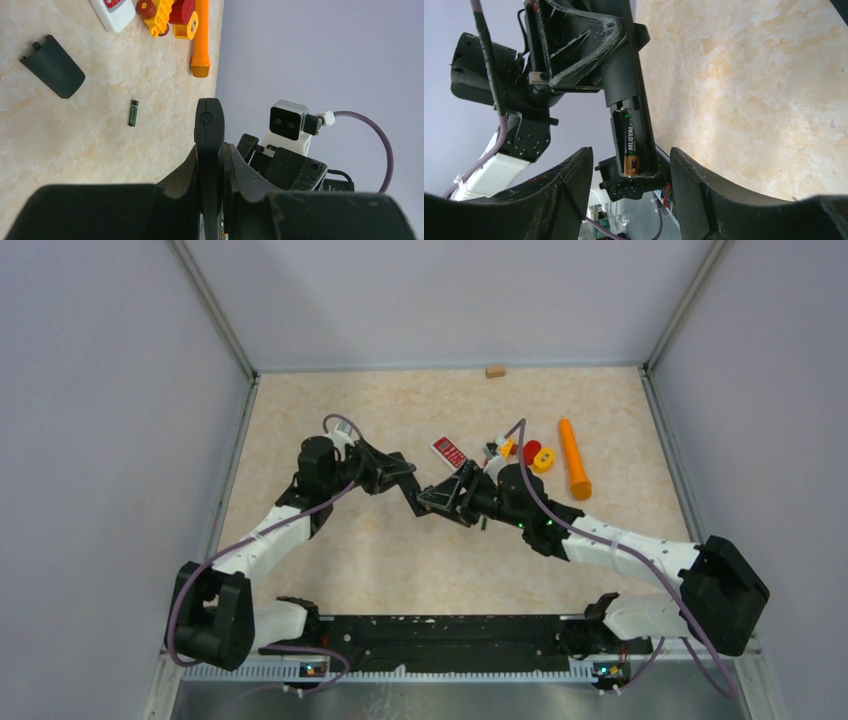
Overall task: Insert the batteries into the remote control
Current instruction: Load the battery into the remote control.
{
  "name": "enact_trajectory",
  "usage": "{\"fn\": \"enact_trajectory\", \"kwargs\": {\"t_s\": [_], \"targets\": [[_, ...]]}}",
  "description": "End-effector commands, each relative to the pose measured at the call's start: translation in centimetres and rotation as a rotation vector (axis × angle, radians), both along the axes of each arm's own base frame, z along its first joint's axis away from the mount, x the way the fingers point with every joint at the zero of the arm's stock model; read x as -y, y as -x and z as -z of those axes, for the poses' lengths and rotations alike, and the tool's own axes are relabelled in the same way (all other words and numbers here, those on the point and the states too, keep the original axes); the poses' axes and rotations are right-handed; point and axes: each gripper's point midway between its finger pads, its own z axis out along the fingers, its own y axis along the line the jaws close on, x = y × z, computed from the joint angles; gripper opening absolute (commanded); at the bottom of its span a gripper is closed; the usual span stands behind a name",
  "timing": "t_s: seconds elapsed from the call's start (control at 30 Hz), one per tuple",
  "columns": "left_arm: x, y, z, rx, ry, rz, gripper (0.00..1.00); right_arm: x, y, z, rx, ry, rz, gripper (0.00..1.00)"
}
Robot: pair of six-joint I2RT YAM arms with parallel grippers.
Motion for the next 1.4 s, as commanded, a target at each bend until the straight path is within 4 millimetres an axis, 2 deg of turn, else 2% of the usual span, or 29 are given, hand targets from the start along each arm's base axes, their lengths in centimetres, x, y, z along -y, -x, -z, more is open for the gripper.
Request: {"fn": "enact_trajectory", "kwargs": {"t_s": [0.0,0.2,0.37,0.63,0.8,0.97,1.13,1.37], "targets": [[0.2,-0.1,-3.4,0.112,0.043,0.013,0.0,-0.7,-0.4,-1.0,0.021,-0.008,0.011,0.59],[0.2,0.1,-3.6,0.115,0.045,0.014,0.0,-0.4,-0.9,0.1,0.001,0.028,0.046,0.58],[0.2,0.2,-3.8,0.118,0.049,0.016,0.0,-0.9,-1.4,0.3,0.009,0.053,0.048,0.52],[0.1,0.0,-3.8,0.117,0.05,0.004,0.0,-1.1,-1.7,1.8,-0.043,0.097,0.086,0.33],[0.0,-0.1,-4.2,0.124,0.063,-0.007,0.0,-1.1,-1.3,2.0,-0.06,0.098,0.104,0.3],[0.1,0.2,-4.8,0.119,0.103,-0.002,0.0,-1.2,-1.6,1.4,-0.061,0.027,0.138,0.3],[0.0,0.3,-4.5,0.123,0.086,-0.011,0.0,-1.2,-1.3,0.0,-0.029,-0.058,0.132,0.4],[-0.1,0.2,-4.2,0.122,0.084,-0.011,0.0,-0.8,-1.0,-1.7,-0.01,-0.119,0.133,0.46]]}}
